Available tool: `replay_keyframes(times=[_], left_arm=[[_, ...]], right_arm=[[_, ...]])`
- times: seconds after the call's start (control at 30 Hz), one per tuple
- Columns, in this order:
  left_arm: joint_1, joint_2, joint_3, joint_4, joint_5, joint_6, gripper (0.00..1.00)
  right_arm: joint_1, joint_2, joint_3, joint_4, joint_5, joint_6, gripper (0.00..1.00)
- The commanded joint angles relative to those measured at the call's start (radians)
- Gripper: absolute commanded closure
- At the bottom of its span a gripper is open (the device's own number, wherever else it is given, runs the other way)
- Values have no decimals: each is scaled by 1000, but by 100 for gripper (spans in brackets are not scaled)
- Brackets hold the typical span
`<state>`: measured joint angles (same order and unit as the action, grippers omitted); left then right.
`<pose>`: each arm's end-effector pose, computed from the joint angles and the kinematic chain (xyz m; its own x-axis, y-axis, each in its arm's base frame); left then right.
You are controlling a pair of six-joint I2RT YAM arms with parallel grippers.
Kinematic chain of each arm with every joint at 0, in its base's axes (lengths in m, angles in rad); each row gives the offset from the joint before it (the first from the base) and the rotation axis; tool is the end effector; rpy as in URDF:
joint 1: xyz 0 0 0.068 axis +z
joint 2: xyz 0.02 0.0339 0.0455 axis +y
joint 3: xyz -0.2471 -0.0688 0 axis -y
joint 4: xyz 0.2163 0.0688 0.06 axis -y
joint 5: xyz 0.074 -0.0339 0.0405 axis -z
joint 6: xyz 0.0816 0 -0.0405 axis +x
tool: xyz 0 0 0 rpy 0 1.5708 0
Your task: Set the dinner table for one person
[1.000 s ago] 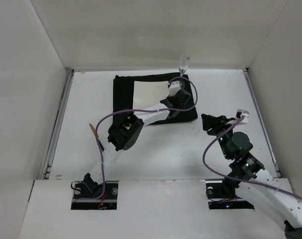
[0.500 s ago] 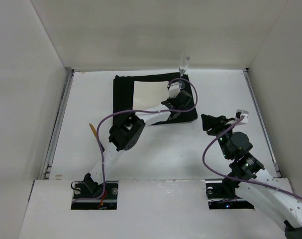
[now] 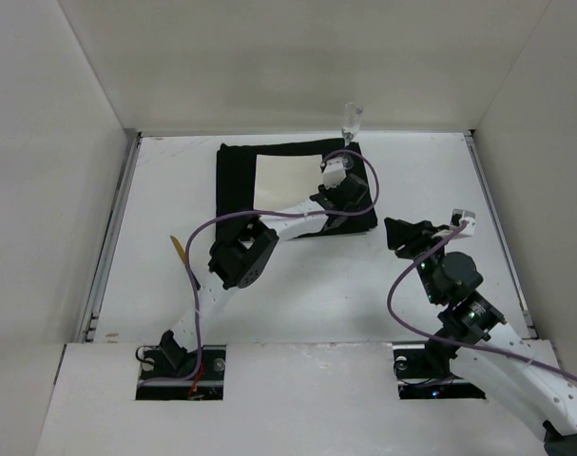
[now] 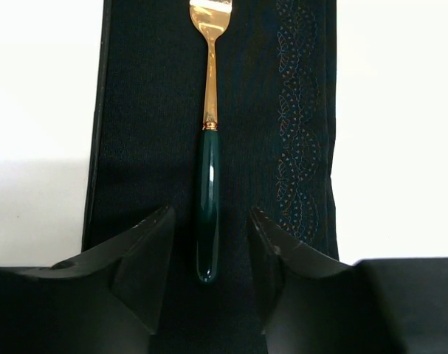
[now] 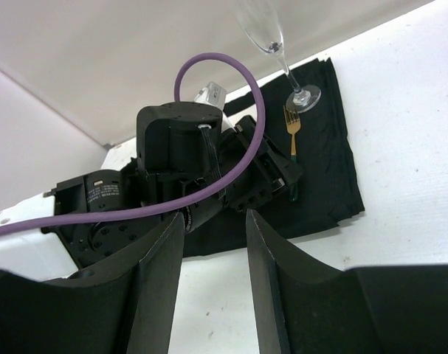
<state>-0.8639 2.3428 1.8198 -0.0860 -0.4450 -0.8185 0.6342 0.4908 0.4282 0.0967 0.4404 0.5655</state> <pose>0.3715 -0.3808 0.1500 -0.5876 -0.3268 -0.7403 0.0410 0.9016 -0.4306 0.1571 0.0724 0.2814 -0.0801 0.5428 -0.8360 -0.1775 0.8176 0.5478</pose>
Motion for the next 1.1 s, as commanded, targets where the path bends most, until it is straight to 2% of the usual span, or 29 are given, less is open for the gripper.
replay_keyframes(times=[0.0,0.13,0.23,0.3,0.37,0.4,0.43,0.5,0.6,0.67,0.83,0.93,1.07], left_arm=[[-16,-94,-13,23,-40,24,57],[-39,-242,-109,69,-89,76,56],[-45,-394,-261,152,-126,105,57],[-33,-497,-383,181,-144,102,57],[-10,-600,-500,154,-152,99,64],[-2,-655,-560,119,-159,93,70],[6,-713,-623,85,-175,85,77],[19,-845,-773,36,-230,73,87],[71,-1075,-997,-59,-303,16,89],[139,-1206,-1101,-170,-314,-57,87],[312,-1418,-1263,-388,-290,-208,65],[383,-1462,-1306,-461,-287,-246,59],[440,-1439,-1344,-434,-245,-243,57]], right_arm=[[-8,-23,-3,35,1,7,55],[-8,-47,-11,35,21,7,55],[-8,-70,-17,35,37,7,56],[-8,-77,-19,34,41,5,62],[-5,-69,-19,34,37,4,71],[-5,-55,-13,34,28,2,78],[-3,-38,-8,34,21,2,81],[-3,-9,-2,35,-3,7,83],[-3,23,3,44,-48,16,81],[-6,37,3,52,-71,25,78],[-8,66,4,64,-103,33,73],[-8,75,3,72,-106,33,73],[-8,91,4,77,-121,36,73]])
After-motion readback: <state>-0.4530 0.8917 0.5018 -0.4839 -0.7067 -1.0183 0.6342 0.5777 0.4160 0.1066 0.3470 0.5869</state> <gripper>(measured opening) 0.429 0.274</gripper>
